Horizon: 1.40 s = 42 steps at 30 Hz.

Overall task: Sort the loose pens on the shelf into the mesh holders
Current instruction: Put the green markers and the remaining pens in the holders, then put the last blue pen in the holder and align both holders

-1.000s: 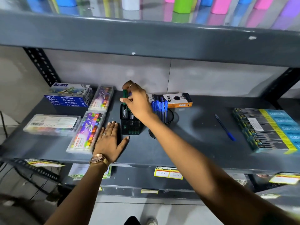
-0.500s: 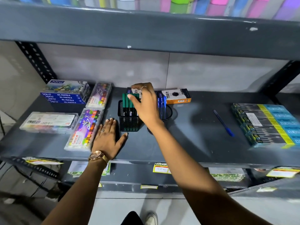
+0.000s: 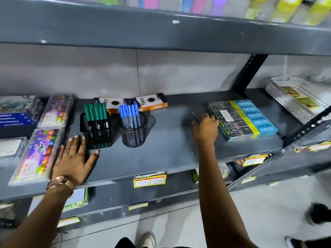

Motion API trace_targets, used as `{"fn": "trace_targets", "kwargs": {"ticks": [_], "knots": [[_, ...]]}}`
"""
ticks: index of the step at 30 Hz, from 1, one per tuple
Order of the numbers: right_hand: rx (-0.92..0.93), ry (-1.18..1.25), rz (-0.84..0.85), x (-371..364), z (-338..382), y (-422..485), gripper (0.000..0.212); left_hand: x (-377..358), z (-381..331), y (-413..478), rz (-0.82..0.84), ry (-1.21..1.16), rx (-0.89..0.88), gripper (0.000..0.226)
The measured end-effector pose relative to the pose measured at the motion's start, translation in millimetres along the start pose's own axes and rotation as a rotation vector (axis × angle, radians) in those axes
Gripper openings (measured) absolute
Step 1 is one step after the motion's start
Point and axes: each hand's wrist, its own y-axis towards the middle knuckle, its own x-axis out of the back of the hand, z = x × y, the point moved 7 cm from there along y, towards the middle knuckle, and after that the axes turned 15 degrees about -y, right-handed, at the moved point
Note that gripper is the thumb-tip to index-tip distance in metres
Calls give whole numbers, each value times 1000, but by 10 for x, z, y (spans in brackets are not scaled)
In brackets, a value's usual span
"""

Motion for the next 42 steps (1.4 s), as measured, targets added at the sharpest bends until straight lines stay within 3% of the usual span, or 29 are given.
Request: {"fn": "trace_targets", "kwargs": {"ticks": [6,12,17,22,25,31,35,37,42], "knots": [[-181,-63,147,-293,-455,6,52,13,35,-19,13,11,20,95],[-176,60,121,-399,-503,43,35,13,11,-16,14,16,16,94],[-111,443,28,-179,-214,-45,20,18,24,-11,1,13,9,93],[117,926,7,303,488,-125,23,33,8,-21,1,-20,5,94],[303,1027,-97,702,915,-177,24,43,9,-24,2,-30,4,94],[504,812,-136,636,1594,-204,19,61,-5,-21,-10,-41,6,95],[552,484,58,79,1773,-240,16,62,4,-14,-14,-47,10,94],[555,425,120,-116,1775,-305,20,55,22,-9,-18,-45,16,93],[622,300,53,-245,1765,-404,36,46,20,-20,-23,-51,19,93]]}}
